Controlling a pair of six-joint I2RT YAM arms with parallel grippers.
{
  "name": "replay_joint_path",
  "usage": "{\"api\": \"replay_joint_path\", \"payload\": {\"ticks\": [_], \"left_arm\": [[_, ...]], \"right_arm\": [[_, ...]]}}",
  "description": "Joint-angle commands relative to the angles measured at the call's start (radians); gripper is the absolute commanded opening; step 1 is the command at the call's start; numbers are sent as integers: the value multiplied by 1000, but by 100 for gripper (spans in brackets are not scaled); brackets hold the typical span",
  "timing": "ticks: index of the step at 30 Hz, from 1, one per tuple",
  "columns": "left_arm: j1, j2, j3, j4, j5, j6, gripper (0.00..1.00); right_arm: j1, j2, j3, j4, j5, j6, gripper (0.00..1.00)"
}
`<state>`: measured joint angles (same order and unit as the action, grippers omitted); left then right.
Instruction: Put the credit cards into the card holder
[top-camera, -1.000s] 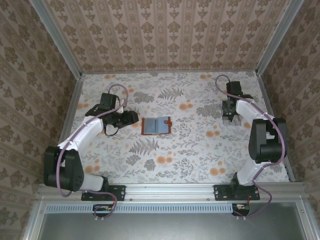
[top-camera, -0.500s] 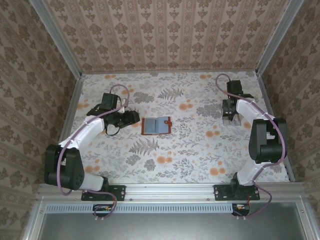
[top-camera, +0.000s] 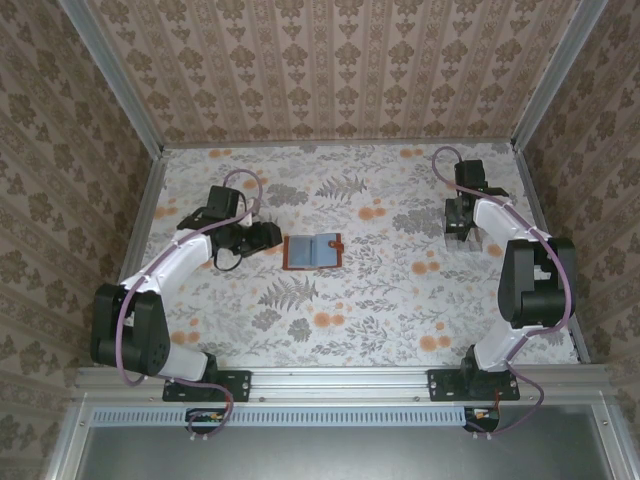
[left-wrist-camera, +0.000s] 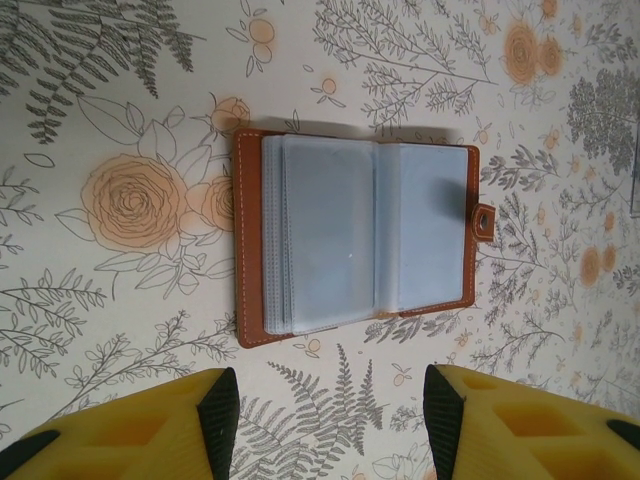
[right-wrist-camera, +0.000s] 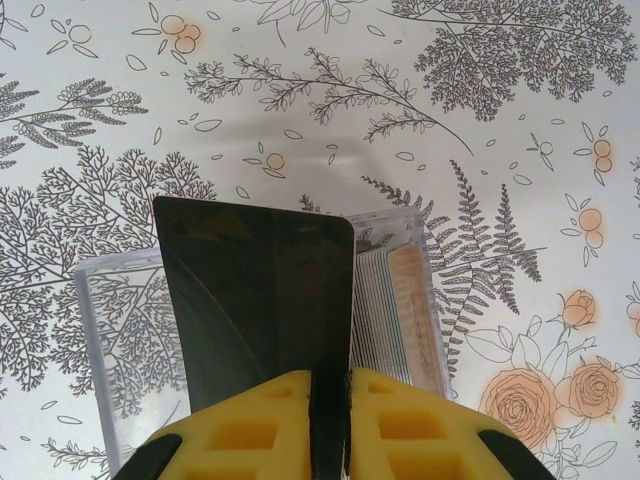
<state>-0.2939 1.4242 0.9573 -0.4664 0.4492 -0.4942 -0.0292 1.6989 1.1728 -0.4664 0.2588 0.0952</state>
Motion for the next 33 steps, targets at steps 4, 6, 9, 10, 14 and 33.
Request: {"api": "replay_joint_path", "payload": {"ticks": [4,6,9,10,14,33], "left_arm": [[-11,9,27,-9,12,-8,54],[-14,3,16,0,2,-12,55],[-17,7,13,2,-5,-7,55],[-18,10,15,-3,-5,-6,54],[-20,8,1,10,-13,-9,55],[-27,23,3,8,0,-13,54]], "right_arm": [[0,1,13,-16,-75,-32,15],[0,1,18,-11,-89,-38,17],[-1,7,27,-6,-114,-44,24],[-1,14,35,-10,-123,-46,26],[-1,43,57,-11,-151,-51,26],[-3,-16,33,-4,-195,-47,10]]}}
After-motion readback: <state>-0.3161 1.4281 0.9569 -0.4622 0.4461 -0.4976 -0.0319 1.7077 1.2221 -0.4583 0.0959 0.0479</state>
